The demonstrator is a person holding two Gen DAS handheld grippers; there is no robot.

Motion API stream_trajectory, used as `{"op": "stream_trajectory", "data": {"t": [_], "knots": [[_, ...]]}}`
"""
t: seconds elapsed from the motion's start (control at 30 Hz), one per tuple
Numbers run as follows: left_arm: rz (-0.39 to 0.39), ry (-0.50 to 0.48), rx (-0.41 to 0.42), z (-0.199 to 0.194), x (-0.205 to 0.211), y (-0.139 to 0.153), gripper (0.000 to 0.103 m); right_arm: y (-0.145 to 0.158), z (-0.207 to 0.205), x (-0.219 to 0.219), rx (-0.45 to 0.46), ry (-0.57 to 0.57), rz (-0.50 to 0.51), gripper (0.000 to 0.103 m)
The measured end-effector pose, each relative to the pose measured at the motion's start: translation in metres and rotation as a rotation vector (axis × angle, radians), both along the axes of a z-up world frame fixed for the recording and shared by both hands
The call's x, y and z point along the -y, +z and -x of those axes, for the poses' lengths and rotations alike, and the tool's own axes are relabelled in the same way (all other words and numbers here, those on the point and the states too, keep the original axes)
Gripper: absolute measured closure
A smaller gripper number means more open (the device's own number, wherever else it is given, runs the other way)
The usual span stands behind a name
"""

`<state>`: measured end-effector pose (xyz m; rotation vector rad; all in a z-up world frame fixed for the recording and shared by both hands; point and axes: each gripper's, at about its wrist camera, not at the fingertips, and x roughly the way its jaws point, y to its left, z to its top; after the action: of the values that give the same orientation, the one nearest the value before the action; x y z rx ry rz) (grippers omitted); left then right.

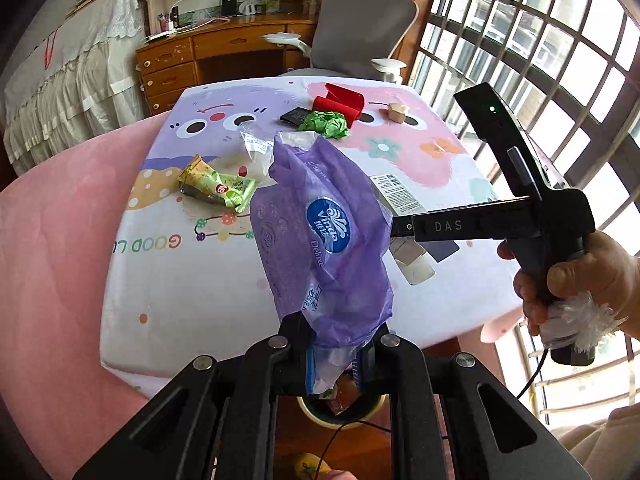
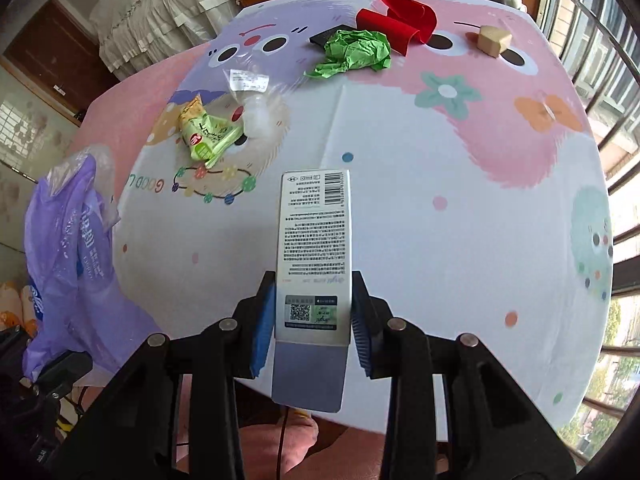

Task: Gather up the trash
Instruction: 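Carry both items down over the bin and open both tools to drop them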

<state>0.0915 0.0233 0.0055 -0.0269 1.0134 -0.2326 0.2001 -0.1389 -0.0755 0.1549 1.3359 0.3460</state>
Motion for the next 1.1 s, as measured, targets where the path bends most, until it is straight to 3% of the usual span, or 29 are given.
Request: {"op": "stream_trajectory", "data": {"t": [0.13,0.3,0.53,0.77,1.1], "knots": [[0.005,-0.074,0.021,0.059,-0.017,-0.005,0.090,0.014,0.074,-0.015,0.004,-0.022,0.018,0.072],[0.058,-0.094,-0.025,0.118,-0.038,-0.022,0.090,0.019,0.149,-0.039,-0.021,-0.013,0.069,0.072],[0.090,-0.136,-0.124,0.157,-0.038,-0.069,0.090,-0.012,0.215,-0.066,-0.060,0.053,0.153,0.072],[0.115,-0.137,-0.238,0.148,-0.021,-0.156,0.090,-0.108,0.238,-0.063,-0.163,0.040,0.183,0.072],[0.074,-0.166,-0.345,0.115,0.007,-0.328,0.090,-0.283,0.242,-0.029,-0.300,-0.141,0.178,0.071]]}}
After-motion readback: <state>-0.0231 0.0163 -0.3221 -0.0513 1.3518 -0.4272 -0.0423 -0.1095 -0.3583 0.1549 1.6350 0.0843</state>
